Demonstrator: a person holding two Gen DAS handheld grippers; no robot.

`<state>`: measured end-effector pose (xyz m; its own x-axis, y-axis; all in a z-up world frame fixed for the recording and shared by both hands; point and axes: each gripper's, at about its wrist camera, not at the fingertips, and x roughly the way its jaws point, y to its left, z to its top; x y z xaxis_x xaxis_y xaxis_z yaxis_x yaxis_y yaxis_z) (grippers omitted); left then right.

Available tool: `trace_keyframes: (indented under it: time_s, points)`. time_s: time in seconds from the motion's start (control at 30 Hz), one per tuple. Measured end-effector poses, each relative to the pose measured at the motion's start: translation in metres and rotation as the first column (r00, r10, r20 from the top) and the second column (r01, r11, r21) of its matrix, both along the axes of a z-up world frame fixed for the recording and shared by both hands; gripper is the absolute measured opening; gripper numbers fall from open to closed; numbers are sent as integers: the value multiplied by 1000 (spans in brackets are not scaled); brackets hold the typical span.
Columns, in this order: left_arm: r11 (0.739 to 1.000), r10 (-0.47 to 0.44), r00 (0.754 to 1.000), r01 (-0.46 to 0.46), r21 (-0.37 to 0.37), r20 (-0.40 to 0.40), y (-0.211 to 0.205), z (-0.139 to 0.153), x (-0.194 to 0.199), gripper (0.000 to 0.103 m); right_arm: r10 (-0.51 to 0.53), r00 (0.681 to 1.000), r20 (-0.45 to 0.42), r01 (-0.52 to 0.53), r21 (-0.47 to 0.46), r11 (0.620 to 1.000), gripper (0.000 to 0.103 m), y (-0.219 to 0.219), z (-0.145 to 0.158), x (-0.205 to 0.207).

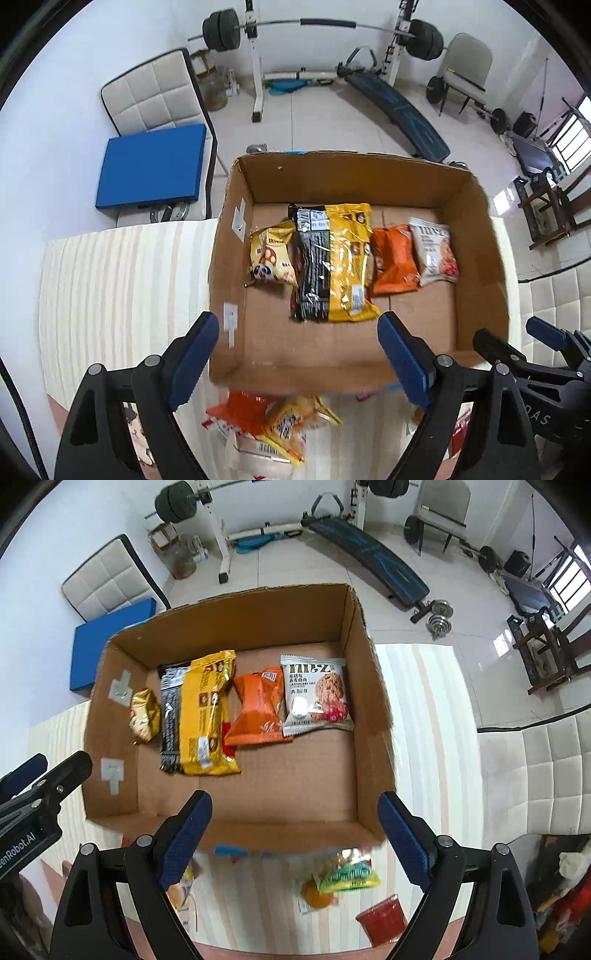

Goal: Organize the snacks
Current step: 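Move both tools back over the remaining snacks on the table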

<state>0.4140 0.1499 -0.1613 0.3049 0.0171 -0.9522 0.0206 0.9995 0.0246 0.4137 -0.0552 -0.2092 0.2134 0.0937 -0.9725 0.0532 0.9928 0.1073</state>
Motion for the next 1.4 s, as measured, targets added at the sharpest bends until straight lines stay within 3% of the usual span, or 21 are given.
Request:
trace_keyframes:
  time_s: [0.5, 0.77, 0.87, 1.1, 1.4]
  points:
    - [1000, -7, 988, 11, -22, 157, 4, 58, -93, 88, 9, 990, 144, -13, 24, 1000, 93, 5, 65, -103]
    - [1000, -3, 985, 6, -16, 172, -3, 65, -130, 88, 0, 985, 175, -15, 85, 996, 93, 4, 84, -147]
    - [999, 34, 992, -29, -42, 125, 1, 53, -143, 88, -20, 991, 131, 6, 104, 995, 93, -5, 70, -156]
    - [985, 159, 985, -163, -59, -67, 27, -23, -160, 88, -112, 991, -75, 122, 154, 981, 93, -40, -16, -154]
    - [945, 295, 908, -324, -50, -298, 68, -121, -174, 88, -110, 962, -252, 142, 116, 983, 93, -37, -125, -136]
